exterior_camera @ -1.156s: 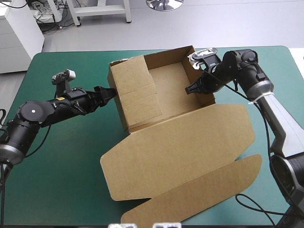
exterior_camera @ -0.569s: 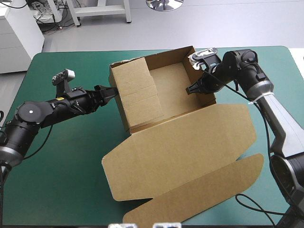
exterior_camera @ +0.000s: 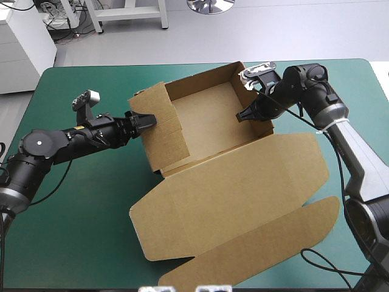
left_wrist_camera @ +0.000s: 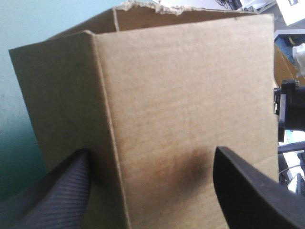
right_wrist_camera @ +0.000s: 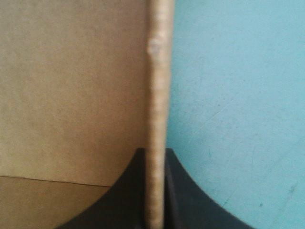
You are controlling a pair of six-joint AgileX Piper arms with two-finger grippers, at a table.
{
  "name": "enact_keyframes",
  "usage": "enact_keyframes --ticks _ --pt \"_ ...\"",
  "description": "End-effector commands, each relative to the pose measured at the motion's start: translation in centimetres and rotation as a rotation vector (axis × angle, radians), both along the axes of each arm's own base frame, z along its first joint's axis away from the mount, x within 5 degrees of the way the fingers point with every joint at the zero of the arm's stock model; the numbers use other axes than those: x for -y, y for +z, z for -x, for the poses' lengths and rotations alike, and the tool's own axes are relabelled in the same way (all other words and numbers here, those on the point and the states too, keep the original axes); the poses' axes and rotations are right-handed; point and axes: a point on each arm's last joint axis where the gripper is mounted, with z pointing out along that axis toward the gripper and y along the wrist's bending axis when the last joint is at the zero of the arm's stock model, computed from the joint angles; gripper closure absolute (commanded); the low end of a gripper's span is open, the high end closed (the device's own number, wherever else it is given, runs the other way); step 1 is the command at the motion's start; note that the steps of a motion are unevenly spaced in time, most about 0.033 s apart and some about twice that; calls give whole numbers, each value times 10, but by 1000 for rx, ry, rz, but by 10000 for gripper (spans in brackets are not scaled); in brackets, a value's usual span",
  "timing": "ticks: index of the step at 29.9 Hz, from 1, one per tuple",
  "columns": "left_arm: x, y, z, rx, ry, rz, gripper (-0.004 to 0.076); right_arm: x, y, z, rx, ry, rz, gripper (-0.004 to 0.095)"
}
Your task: Fold the box
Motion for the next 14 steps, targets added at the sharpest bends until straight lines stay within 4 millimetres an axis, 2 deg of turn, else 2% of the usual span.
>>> enact_keyframes --ticks 1,8,11,14 --pt "1 18 6 57 8 46 217 2 30 9 102 -5 -64 921" --pt "4 5 5 -16 -28 37 225 2 31 9 104 -5 -65 921" --pt "0 5 3 -20 24 26 293 2 32 9 105 -10 -70 921" --pt "0 5 2 -13 27 16 352 1 43 11 128 -8 -62 921"
